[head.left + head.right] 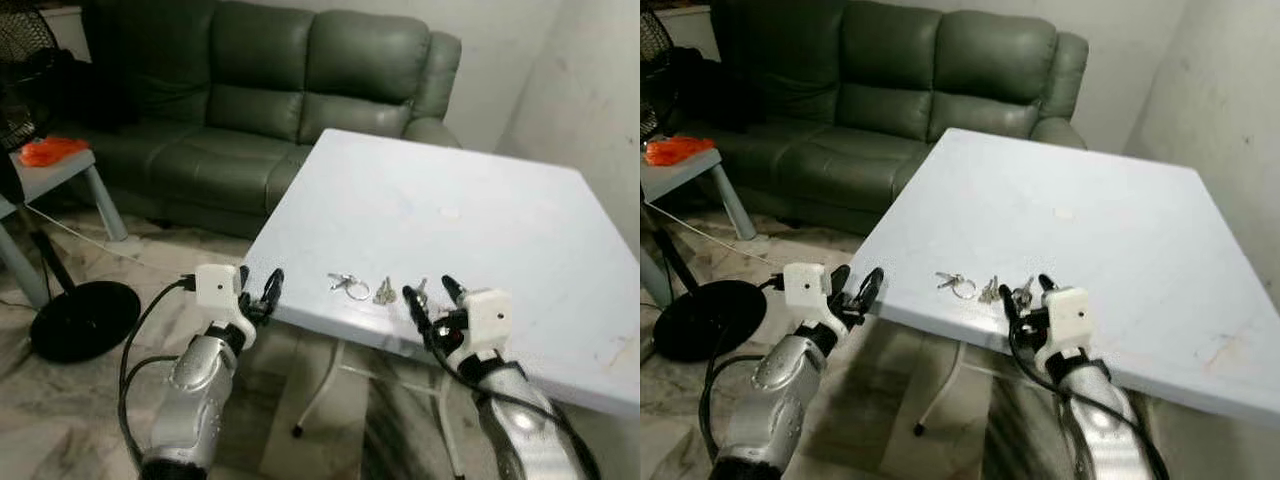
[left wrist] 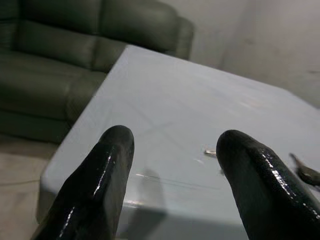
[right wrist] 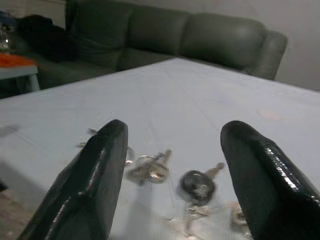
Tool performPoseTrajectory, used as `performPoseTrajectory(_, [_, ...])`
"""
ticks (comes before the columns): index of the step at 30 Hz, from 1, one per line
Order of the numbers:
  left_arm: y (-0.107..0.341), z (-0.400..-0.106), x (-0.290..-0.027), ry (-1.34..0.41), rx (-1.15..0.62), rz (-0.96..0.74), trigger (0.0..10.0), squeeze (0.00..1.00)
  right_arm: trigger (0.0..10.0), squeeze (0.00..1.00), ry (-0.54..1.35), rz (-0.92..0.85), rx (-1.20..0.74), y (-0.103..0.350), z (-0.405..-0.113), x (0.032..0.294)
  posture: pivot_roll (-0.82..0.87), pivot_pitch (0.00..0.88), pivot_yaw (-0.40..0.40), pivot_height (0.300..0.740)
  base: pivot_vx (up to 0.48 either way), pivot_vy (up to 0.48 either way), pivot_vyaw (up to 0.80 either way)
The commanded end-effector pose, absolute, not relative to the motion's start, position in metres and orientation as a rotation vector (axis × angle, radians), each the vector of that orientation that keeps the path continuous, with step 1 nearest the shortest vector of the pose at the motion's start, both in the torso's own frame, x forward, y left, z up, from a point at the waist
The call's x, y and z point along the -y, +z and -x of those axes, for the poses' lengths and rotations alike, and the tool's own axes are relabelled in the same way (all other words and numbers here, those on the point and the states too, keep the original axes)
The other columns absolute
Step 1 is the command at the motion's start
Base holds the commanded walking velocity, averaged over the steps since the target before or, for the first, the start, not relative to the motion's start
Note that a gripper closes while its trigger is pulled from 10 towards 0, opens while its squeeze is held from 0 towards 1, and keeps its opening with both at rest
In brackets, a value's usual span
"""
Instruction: Hang keys on a hook
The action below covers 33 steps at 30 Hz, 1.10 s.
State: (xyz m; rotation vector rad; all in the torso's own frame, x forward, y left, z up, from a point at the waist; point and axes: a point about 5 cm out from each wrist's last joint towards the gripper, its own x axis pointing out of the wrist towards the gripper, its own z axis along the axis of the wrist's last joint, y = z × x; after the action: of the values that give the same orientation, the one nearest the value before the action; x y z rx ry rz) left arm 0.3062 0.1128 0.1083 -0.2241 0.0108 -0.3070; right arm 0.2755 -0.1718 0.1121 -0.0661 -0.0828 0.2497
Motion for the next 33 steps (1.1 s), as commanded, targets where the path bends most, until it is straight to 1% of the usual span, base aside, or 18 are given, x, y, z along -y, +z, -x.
performPoseTrajectory(1, [0.1109,-0.3083,-0.1173,-0.289,-0.005,0.205,10.0,0.00,10.0,0.00,0.256,0.054,0.106,0.1177,-0.2762,0.1702,0.01,0.009,-0.028,0.740,0.000,0.000,0.00])
performPoseTrajectory(11, [0.1133,-0.3075,-0.1167,-0.296,0.016,0.210,10.0,0.00,10.0,0.00,0.253,0.055,0.105,0.1178,-0.2762,0.1712,0.01,0.017,-0.027,0.740,0.000,0.000,0.00])
performPoseTrajectory(13, [0.1141,-0.3073,-0.1166,-0.300,0.024,0.178,10.0,0.00,10.0,0.00,0.249,0.056,0.104,0.1180,-0.2761,0.1714,0.01,0.020,-0.026,0.740,0.000,0.000,0.00])
performPoseTrajectory(20, [0.1150,-0.3055,-0.1139,-0.324,0.029,0.154,10.0,0.00,10.0,0.00,0.243,0.055,0.103,0.1178,-0.2753,0.1719,0.01,0.023,-0.023,0.740,0.000,0.000,0.00])
performPoseTrajectory(21, [0.1147,-0.3054,-0.1136,-0.325,0.024,0.159,10.0,0.00,10.0,0.00,0.243,0.055,0.103,0.1177,-0.2750,0.1720,0.01,0.023,-0.023,0.740,0.000,0.000,0.00])
performPoseTrajectory(25, [0.1150,-0.3064,-0.1141,-0.318,0.024,0.172,10.0,0.00,10.0,0.00,0.241,0.055,0.102,0.1175,-0.2746,0.1721,0.01,0.027,-0.022,0.740,0.000,-0.461,0.00])
performPoseTrajectory(28, [0.1153,-0.3067,-0.1148,-0.308,0.027,0.190,10.0,0.00,10.0,0.00,0.240,0.055,0.101,0.1175,-0.2746,0.1723,0.01,0.027,-0.022,0.740,0.000,0.000,0.00])
performPoseTrajectory(30, [0.1151,-0.3066,-0.1151,-0.308,0.027,0.244,10.0,0.00,10.0,0.00,0.240,0.054,0.101,0.1174,-0.2746,0.1722,0.01,0.026,-0.021,0.740,0.000,0.000,0.00])
performPoseTrajectory(33, [0.1154,-0.3063,-0.1151,-0.316,0.023,0.229,10.0,0.00,10.0,0.00,0.241,0.055,0.101,0.1174,-0.2746,0.1722,0.01,0.026,-0.021,0.740,0.000,0.000,0.00])
